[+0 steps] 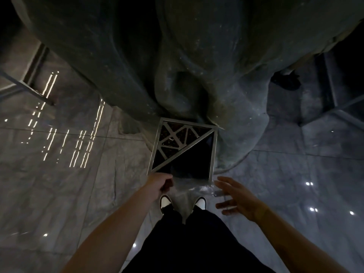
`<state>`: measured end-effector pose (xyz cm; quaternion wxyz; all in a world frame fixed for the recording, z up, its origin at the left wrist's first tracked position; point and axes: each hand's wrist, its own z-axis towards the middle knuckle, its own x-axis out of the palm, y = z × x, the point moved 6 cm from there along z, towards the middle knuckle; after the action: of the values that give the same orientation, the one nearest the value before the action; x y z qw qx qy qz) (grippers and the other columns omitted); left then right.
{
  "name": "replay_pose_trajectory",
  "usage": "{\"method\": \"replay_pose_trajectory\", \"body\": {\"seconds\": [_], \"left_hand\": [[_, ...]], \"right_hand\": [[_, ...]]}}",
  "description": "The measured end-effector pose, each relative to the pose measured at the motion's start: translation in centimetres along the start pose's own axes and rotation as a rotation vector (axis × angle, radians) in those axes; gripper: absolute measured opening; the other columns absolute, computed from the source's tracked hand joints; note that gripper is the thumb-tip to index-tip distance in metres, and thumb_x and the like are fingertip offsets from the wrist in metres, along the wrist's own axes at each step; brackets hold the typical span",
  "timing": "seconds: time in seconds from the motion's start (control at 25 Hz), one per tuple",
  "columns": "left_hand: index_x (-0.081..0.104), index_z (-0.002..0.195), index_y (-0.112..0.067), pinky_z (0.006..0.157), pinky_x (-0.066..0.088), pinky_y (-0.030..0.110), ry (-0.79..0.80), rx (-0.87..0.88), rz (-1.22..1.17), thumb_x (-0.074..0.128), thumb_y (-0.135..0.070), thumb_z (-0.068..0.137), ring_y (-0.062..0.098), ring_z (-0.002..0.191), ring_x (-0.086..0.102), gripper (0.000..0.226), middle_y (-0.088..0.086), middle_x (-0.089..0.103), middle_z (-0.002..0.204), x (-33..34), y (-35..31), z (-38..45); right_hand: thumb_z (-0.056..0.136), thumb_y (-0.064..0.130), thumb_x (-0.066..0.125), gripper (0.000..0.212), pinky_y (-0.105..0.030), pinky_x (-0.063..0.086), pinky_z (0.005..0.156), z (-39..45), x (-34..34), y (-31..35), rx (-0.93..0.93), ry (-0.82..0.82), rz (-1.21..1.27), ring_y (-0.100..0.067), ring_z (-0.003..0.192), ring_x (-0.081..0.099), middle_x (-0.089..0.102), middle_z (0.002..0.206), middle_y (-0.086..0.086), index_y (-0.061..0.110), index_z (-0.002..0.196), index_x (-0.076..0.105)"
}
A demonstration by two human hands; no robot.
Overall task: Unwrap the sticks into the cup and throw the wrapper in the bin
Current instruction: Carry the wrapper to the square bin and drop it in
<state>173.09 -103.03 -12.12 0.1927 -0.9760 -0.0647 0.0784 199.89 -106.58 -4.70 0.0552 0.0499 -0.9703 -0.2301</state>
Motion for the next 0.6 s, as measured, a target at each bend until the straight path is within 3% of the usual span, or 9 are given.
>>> {"method": "replay_pose_trajectory", "body": {"seconds": [0.12, 0.24, 0.4, 0.48, 0.6], "left_hand": [[0.057, 0.073, -0.008, 0.03, 0.043, 0.016, -0.01, -0.008, 0.094, 0.064, -0.006, 0.088, 0.02, 0.055, 0.052, 0.017, 0.013, 0.055, 0.066, 0.8, -0.7, 1.8], [0.061, 0.09, -0.006, 0.033, 0.044, 0.019, -0.02, 0.019, 0.214, 0.061, -0.014, 0.093, 0.02, 0.054, 0.056, 0.008, 0.013, 0.06, 0.068, 0.8, -1.2, 1.6], [0.059, 0.114, -0.016, 0.042, 0.047, 0.02, 0.146, 0.156, 0.271, 0.057, -0.026, 0.096, 0.018, 0.059, 0.061, 0.021, 0.015, 0.063, 0.088, 0.8, -1.9, -1.4], [0.06, 0.119, -0.023, 0.045, 0.047, 0.02, 0.217, 0.198, 0.272, 0.056, -0.033, 0.096, 0.015, 0.063, 0.062, 0.026, 0.011, 0.065, 0.093, 0.3, -2.1, -3.1], [0.063, 0.119, -0.03, 0.056, 0.051, 0.018, 0.356, 0.269, 0.391, 0.065, -0.038, 0.089, 0.009, 0.078, 0.067, 0.031, -0.002, 0.07, 0.099, -0.2, -1.6, -4.4]], "right_hand": [[0.073, 0.046, 0.074, 0.042, -0.037, 0.06, 0.064, 0.1, 0.0, 0.2, -0.02, 0.033, 0.024, -0.029, 0.081, 0.074, 0.069, 0.109, -0.012, 0.033, 0.111, 0.064], [0.082, 0.031, 0.072, 0.031, -0.038, 0.06, 0.068, 2.0, 0.4, 0.3, -0.01, -0.035, 0.037, -0.027, 0.079, 0.071, 0.071, 0.099, -0.013, 0.018, 0.111, 0.066], [0.087, 0.014, 0.066, 0.014, -0.035, 0.06, 0.058, 5.3, 1.0, 0.6, 0.069, -0.107, 0.2, -0.026, 0.071, 0.066, 0.066, 0.085, -0.014, 0.003, 0.095, 0.068], [0.086, 0.011, 0.067, 0.009, -0.033, 0.06, 0.053, 6.8, 1.2, 0.9, 0.082, -0.13, 0.244, -0.025, 0.068, 0.064, 0.063, 0.081, -0.014, 0.003, 0.088, 0.063], [0.087, 0.015, 0.068, 0.014, -0.034, 0.06, 0.058, 8.6, 1.7, 0.5, 0.074, -0.162, 0.23, -0.024, 0.068, 0.062, 0.061, 0.079, -0.012, 0.004, 0.087, 0.059]]}}
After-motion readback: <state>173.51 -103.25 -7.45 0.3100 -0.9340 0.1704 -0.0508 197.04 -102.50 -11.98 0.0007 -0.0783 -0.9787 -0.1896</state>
